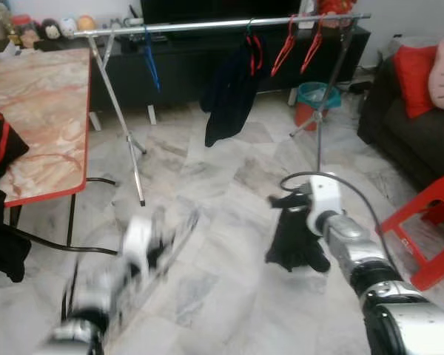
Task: Hang hanger
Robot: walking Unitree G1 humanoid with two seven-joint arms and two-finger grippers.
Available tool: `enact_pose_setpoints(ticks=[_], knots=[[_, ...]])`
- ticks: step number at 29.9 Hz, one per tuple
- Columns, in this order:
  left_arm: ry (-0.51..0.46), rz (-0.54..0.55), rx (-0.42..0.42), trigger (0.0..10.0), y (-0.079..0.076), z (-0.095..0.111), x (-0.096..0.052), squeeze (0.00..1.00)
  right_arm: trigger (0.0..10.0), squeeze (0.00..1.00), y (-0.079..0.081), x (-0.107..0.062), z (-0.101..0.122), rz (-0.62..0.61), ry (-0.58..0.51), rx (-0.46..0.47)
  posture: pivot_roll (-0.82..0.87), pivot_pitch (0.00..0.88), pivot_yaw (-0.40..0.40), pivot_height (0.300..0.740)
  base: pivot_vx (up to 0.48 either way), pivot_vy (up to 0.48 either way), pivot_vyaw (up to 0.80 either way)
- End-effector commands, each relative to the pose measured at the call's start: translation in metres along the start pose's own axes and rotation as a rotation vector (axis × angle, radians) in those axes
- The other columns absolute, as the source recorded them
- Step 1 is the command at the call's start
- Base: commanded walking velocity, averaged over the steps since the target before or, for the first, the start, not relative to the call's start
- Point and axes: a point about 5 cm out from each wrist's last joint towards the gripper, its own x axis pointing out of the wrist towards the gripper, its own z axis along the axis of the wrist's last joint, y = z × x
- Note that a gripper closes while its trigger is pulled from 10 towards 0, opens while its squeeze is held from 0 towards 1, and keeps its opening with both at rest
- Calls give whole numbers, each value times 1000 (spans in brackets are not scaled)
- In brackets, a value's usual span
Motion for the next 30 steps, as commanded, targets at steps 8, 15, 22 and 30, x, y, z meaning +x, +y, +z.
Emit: enact_pose_setpoints(ticks=[8, 15, 22, 30], knots=[[104, -319, -17, 10000, -32, -7, -9, 0, 10000, 0, -18, -1, 38, -141, -59, -54, -156, 0, -44, 740, 0, 0, 0], [92, -468, 3, 10000, -41, 9, -20, 0, 10000, 0, -22, -1, 52, -217, -72, -125, -153, 0, -46, 740, 0, 0, 0], [117, -652, 30, 10000, -58, 23, -40, 0, 10000, 0, -8, 3, 52, -178, -52, -118, -149, 0, -48, 740, 0, 0, 0], [74, -639, -2, 10000, -69, 34, -34, 0, 10000, 0, 10, 5, 58, -89, -57, -167, -152, 0, -48, 740, 0, 0, 0]])
